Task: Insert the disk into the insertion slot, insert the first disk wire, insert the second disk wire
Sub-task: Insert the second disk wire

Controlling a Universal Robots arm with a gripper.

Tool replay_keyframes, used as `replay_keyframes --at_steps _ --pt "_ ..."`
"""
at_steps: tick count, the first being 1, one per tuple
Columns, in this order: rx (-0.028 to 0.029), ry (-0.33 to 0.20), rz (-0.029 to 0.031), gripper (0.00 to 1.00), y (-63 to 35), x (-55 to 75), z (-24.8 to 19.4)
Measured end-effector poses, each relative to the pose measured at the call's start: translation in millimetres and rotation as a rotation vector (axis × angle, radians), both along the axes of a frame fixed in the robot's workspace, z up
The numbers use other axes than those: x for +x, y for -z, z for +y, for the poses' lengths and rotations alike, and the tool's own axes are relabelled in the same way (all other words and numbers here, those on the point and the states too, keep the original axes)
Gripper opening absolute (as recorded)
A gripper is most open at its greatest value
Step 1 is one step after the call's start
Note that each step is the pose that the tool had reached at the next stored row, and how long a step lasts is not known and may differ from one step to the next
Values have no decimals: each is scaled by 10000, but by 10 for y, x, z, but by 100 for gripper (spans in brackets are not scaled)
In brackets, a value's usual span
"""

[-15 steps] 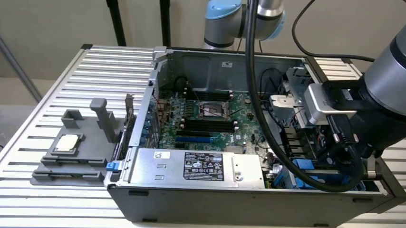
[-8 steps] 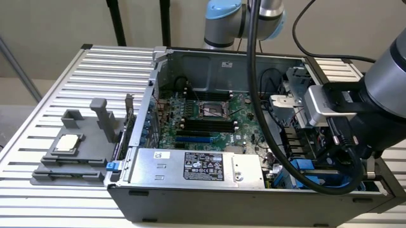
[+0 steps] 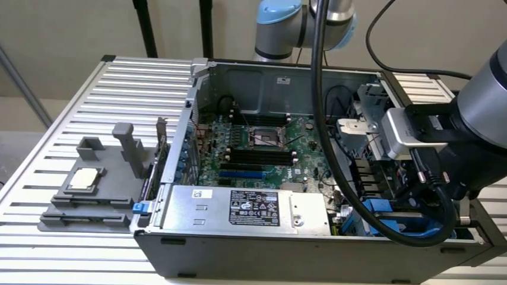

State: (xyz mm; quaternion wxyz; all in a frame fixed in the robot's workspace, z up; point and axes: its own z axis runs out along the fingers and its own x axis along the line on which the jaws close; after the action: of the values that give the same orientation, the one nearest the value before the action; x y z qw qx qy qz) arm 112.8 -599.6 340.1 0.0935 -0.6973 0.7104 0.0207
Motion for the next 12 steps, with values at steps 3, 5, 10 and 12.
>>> replay_keyframes --at_steps 3,5,10,12 --pt "-1 0 1 16 0 5 -7" --pt "0 1 0 16 0 5 -11" --pt "-1 -5 -22 16 8 7 -12" --pt "0 -9 -31 16 16 6 -12"
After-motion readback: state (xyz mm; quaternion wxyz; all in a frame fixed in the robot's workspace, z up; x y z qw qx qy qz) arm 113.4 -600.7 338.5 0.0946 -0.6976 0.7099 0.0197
